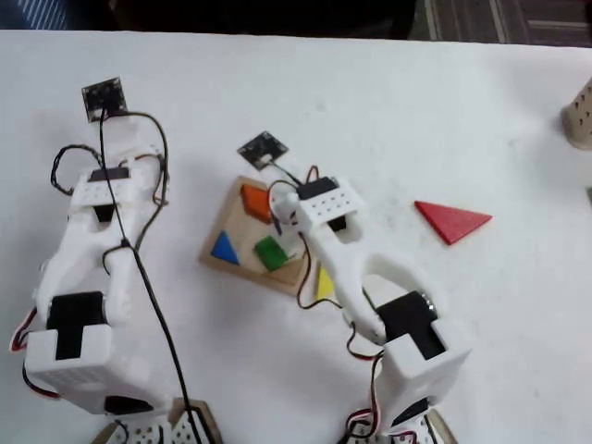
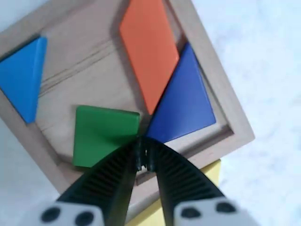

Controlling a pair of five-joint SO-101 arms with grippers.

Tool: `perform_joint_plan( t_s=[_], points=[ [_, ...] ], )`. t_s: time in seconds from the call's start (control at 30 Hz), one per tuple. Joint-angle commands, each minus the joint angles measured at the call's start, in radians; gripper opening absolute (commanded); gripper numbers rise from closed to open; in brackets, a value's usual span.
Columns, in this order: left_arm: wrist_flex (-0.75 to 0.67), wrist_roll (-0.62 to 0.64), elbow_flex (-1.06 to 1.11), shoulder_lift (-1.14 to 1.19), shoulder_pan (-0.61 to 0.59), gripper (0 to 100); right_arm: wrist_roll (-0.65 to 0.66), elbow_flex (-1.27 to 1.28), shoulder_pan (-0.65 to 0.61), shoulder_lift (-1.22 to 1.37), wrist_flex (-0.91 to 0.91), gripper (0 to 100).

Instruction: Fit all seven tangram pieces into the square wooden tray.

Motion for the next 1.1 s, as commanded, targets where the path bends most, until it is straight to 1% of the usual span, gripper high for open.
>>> perform_joint_plan(
  t_s=[0.0, 0.17, 0.57, 0.63, 0.73, 0.87, 0.97, 1.07],
  points=[
    [-0.02, 0.0, -0.046, -0.008, 0.001, 2, -0.003, -0.029, 0.038, 0.001, -0.01, 1.8],
    [-0.02, 0.0, -0.044, -0.008, 0.001, 2, -0.002, -0.032, 0.074, 0.001, -0.013, 1.8],
    [-0.02, 0.0, -0.046, -0.008, 0.001, 2, -0.011, -0.155, 0.076, -0.027, 0.085, 1.8],
    [-0.021, 0.0, -0.046, -0.008, 0.001, 2, -0.057, -0.16, 0.07, -0.064, 0.077, 1.8],
    [-0.023, 0.0, -0.046, -0.008, 0.001, 2, -0.107, -0.149, 0.028, -0.099, 0.03, 1.8],
    [-0.023, 0.0, -0.046, -0.008, 0.001, 2, -0.106, -0.075, -0.025, -0.068, -0.084, 1.8],
    [-0.023, 0.0, -0.046, -0.008, 0.001, 2, -0.104, -0.054, -0.03, -0.021, -0.148, 1.8],
    [-0.021, 0.0, -0.046, -0.008, 0.001, 2, -0.104, -0.061, 0.001, 0.027, -0.15, 1.8]
  ],
)
